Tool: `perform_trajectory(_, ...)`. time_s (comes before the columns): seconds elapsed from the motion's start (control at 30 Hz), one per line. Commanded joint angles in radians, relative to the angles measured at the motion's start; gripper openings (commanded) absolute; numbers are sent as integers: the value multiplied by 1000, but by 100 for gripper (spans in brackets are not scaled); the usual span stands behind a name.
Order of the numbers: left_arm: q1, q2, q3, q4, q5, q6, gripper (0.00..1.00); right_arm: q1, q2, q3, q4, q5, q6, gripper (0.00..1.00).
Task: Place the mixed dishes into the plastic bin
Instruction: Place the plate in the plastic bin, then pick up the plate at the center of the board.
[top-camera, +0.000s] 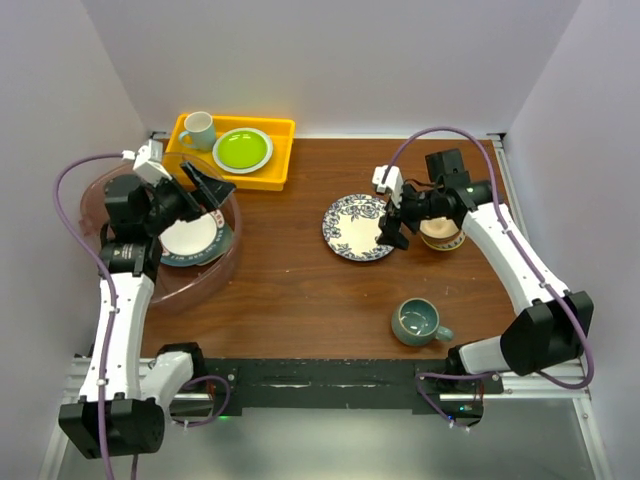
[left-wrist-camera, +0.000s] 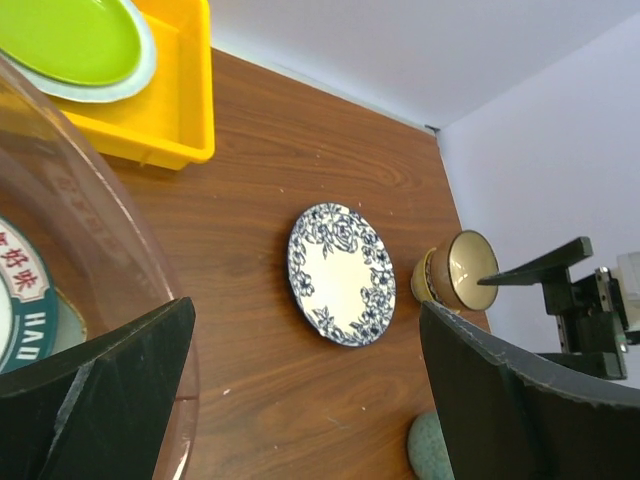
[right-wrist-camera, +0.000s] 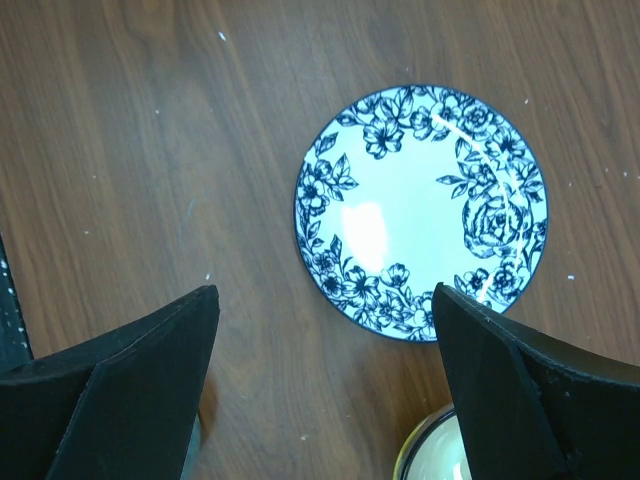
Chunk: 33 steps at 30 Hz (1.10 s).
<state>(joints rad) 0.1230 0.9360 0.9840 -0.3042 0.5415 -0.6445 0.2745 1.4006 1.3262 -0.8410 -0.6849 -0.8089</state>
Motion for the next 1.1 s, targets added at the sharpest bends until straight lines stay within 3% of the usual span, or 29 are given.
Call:
perform_trajectory(0.0,-77,29,36,60,-57,-10,100,-1,-18,-42,59,41,-32,92)
perform_trajectory(0.3,-233,64,55,60,-172,23,100,0,-28,-142,158,71,-93,91)
perform_trajectory(0.63,-250,29,33,31,-256,45,100,12,-9,-185,240,137,-128,91)
perform_trajectory(1.07,-249,-123,-27,28,-477,85,100,92,60,-191,370,323,-81,90)
